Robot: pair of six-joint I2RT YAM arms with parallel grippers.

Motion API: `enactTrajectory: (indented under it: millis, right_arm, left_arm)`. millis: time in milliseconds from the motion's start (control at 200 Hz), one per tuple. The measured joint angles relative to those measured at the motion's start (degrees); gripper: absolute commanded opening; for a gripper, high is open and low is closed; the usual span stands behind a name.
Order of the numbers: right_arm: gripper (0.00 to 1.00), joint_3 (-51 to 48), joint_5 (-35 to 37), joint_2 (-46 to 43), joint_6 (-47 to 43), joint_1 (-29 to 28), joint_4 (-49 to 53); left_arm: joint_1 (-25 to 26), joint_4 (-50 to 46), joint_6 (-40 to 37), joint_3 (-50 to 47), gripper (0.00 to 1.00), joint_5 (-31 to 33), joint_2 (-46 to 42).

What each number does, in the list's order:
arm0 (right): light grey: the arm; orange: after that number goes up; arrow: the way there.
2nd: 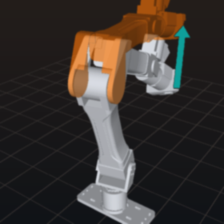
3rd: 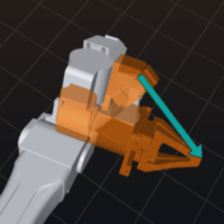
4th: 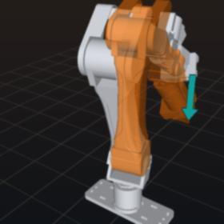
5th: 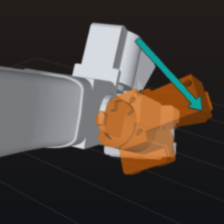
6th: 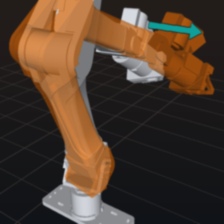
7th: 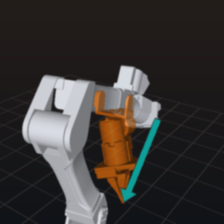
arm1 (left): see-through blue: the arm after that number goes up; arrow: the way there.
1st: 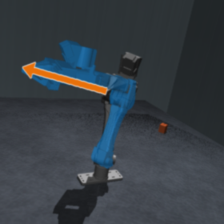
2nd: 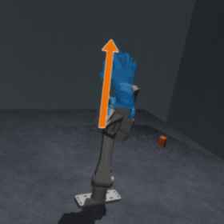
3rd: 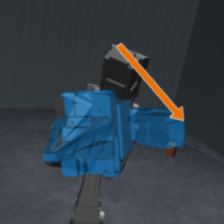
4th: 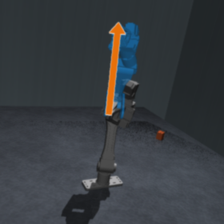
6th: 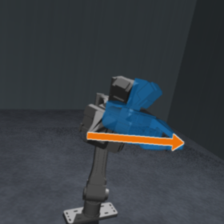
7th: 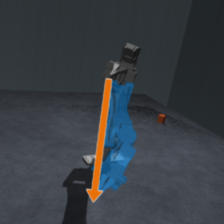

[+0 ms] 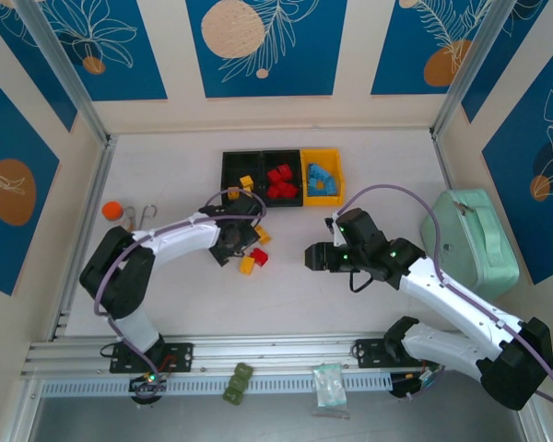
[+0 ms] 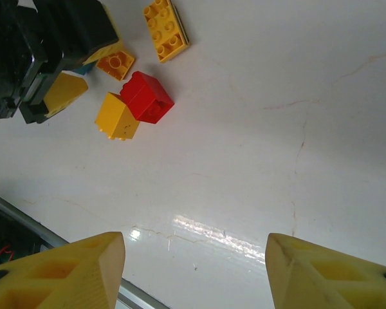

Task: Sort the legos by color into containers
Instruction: Pick up the lego from the center of the table.

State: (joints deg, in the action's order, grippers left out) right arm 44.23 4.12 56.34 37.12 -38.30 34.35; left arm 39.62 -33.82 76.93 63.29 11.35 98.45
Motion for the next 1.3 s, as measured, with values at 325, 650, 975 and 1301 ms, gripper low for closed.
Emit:
enactTrajectory:
  millis: [325, 650, 975, 1301]
  right_arm:
    - [0.59, 0.0, 0.0, -0.4, 0.9, 0.0, 0.0]
    - [0.6, 0.0, 0.0, -0.6, 1.6, -0.1, -0.1]
    - [0.6, 0.0, -1.6, 3.0, 1.9, -2.2, -3.2]
    - [0.6, 0.4, -2.7, 7.5, 1.9, -4.6, -6.6]
  left_arm:
    - [-0.8, 0.2, 0.7, 3.2, 0.58, 2.1, 5.4]
    - [-0.9, 0.2, 0.0, 3.7, 0.39, 2.3, 7.1]
    - [-1.6, 0.3, -2.4, 0.9, 0.37, 2.2, 1.0]
    - [-6.4, -0.6, -10.4, 1.7, 0.37, 0.7, -8.0]
